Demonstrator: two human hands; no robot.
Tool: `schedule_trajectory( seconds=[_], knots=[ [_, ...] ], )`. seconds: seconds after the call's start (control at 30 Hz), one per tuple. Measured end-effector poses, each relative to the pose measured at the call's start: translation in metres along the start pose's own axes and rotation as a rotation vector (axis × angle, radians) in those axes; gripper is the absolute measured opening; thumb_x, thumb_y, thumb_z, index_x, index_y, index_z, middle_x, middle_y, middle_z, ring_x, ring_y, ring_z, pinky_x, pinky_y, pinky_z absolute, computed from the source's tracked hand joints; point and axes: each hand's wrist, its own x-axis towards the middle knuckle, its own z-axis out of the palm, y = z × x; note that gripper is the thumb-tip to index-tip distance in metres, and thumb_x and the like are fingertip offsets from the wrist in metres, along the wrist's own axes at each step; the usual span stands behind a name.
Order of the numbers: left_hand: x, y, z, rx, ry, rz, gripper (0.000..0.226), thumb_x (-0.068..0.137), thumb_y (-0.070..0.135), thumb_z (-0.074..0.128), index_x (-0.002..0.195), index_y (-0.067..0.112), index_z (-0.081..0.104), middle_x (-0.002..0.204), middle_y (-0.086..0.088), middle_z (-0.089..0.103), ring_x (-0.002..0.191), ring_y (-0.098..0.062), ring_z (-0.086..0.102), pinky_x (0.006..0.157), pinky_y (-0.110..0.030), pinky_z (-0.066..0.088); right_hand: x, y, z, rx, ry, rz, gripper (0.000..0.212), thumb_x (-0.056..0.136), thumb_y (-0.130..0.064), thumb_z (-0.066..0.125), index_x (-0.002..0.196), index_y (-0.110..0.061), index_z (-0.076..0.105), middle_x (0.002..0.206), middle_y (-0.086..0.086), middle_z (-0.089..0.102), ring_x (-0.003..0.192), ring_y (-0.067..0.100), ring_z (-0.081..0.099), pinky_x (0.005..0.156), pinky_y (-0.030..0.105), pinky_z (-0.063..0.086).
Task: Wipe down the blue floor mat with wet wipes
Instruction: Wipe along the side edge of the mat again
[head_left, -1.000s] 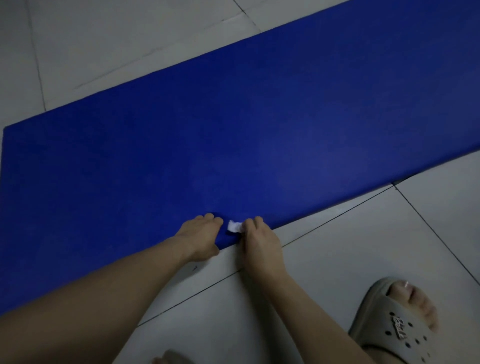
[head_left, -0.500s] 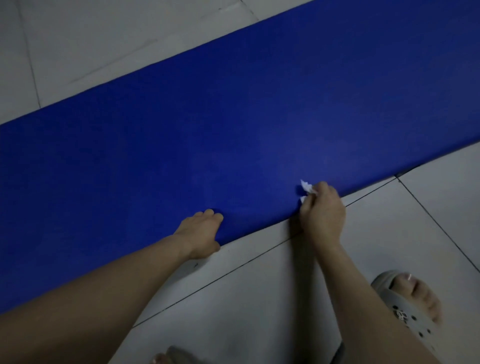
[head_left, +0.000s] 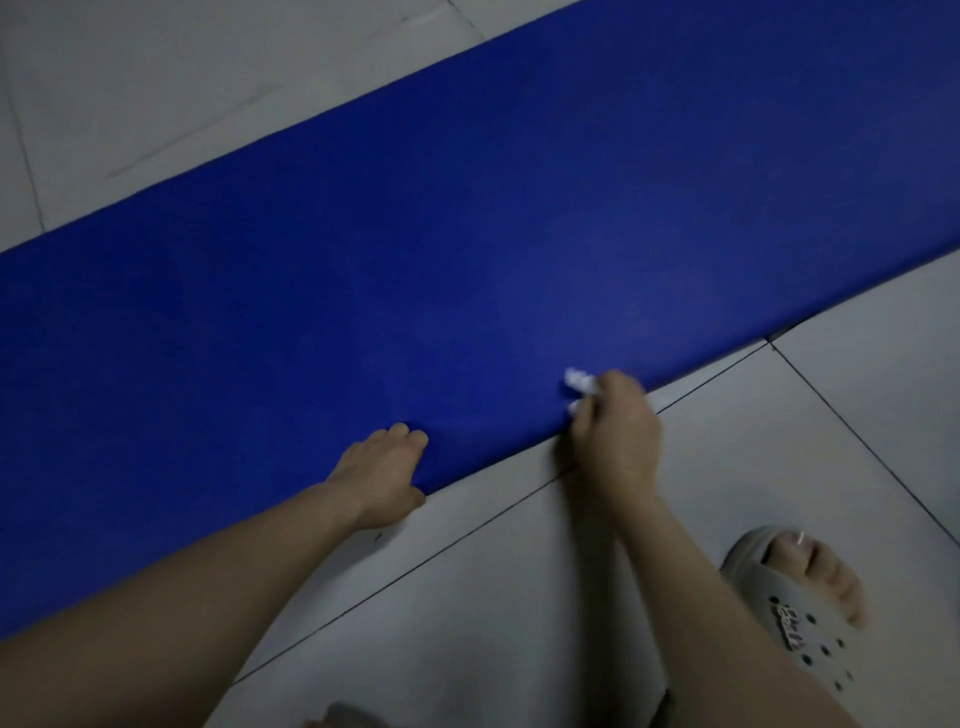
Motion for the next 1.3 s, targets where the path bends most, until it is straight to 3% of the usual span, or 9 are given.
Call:
schedule_trajectory(
  seconds=[0.13,0.27,0.43,0.53,0.63,0.77,1.0,1.17,1.3],
  knots=[
    [0.002,0.002,-0.002,0.035,-0.019,-0.001,0.031,0.09,0.036,0.065,0.099,0.025,0.037,0.102,0.004,0.041,0.094,-0.017,0.044,0.08,-0.031,0.038,0.009,-0.001,0.005,0.001,0.148,0.178,0.012,0.096,-0.018,0.056,0.085,-0.014,0.053,0.084,0.001,0.054,0.074,0.023,0.053,0.062,0.028,0.028],
    [0.002,0.002,-0.005,0.051,-0.028,-0.004,0.032,0.09,0.04,0.065,0.1,0.024,0.039,0.104,0.004,0.041,0.092,-0.017,0.044,0.077,-0.032,0.036,-0.083,-0.052,0.051,0.133,-0.105,-0.058,0.015,0.098,-0.033,0.06,0.085,-0.026,0.057,0.083,-0.012,0.058,0.071,0.002,0.055,0.064,0.021,0.044],
    [0.001,0.002,-0.005,0.018,0.003,0.001,0.033,0.094,0.048,0.059,0.094,0.023,0.036,0.099,0.004,0.039,0.088,-0.017,0.041,0.073,-0.033,0.034,-0.106,-0.064,0.058,0.136,-0.279,-0.257,0.01,0.089,-0.018,0.065,0.083,-0.02,0.057,0.078,-0.003,0.057,0.062,0.013,0.052,0.057,0.027,0.046],
    [0.0,0.0,-0.003,0.034,-0.012,-0.003,0.036,0.091,0.039,0.066,0.095,0.026,0.033,0.1,0.005,0.038,0.09,-0.016,0.04,0.076,-0.032,0.034,-0.058,-0.038,0.026,0.077,-0.132,-0.098,0.013,0.098,-0.032,0.056,0.088,-0.024,0.054,0.082,-0.009,0.056,0.07,0.004,0.052,0.058,0.018,0.036],
    [0.002,0.0,-0.001,0.024,-0.012,0.008,0.035,0.091,0.038,0.066,0.095,0.026,0.033,0.1,0.006,0.037,0.091,-0.016,0.041,0.077,-0.032,0.035,0.002,-0.005,0.004,0.056,0.069,0.181,0.016,0.098,-0.026,0.057,0.087,-0.015,0.054,0.085,0.003,0.058,0.073,0.023,0.056,0.063,0.029,0.032],
    [0.004,0.0,-0.005,0.047,-0.03,0.011,0.035,0.091,0.039,0.066,0.099,0.026,0.035,0.102,0.004,0.039,0.092,-0.017,0.043,0.079,-0.031,0.037,-0.021,-0.022,0.022,0.157,0.063,0.291,0.013,0.097,-0.022,0.056,0.086,-0.015,0.056,0.083,0.0,0.057,0.073,0.019,0.055,0.064,0.03,0.037],
    [0.003,-0.001,-0.005,0.06,-0.038,-0.011,0.037,0.088,0.041,0.068,0.098,0.026,0.036,0.103,0.004,0.042,0.091,-0.017,0.045,0.078,-0.032,0.039,-0.093,-0.061,0.055,0.182,-0.331,-0.09,0.01,0.092,-0.02,0.06,0.084,-0.016,0.055,0.082,-0.001,0.058,0.068,0.016,0.053,0.064,0.031,0.046],
    [0.007,0.014,-0.019,0.099,-0.125,-0.067,0.041,0.085,0.058,0.064,0.092,0.022,0.046,0.097,0.002,0.051,0.082,-0.018,0.05,0.071,-0.033,0.042,-0.022,-0.017,0.005,0.14,-0.041,0.186,0.017,0.101,-0.032,0.051,0.089,-0.02,0.05,0.079,-0.009,0.052,0.071,0.013,0.053,0.056,0.024,0.034],
    [0.021,0.042,-0.051,0.289,-0.194,-0.099,0.055,0.082,0.075,0.057,0.076,0.02,0.05,0.076,0.004,0.056,0.068,-0.016,0.052,0.059,-0.031,0.042,0.025,-0.001,-0.01,0.144,0.047,0.337,0.016,0.098,-0.024,0.057,0.099,-0.009,0.061,0.103,0.008,0.055,0.08,0.02,0.049,0.071,0.03,0.037]
  ],
)
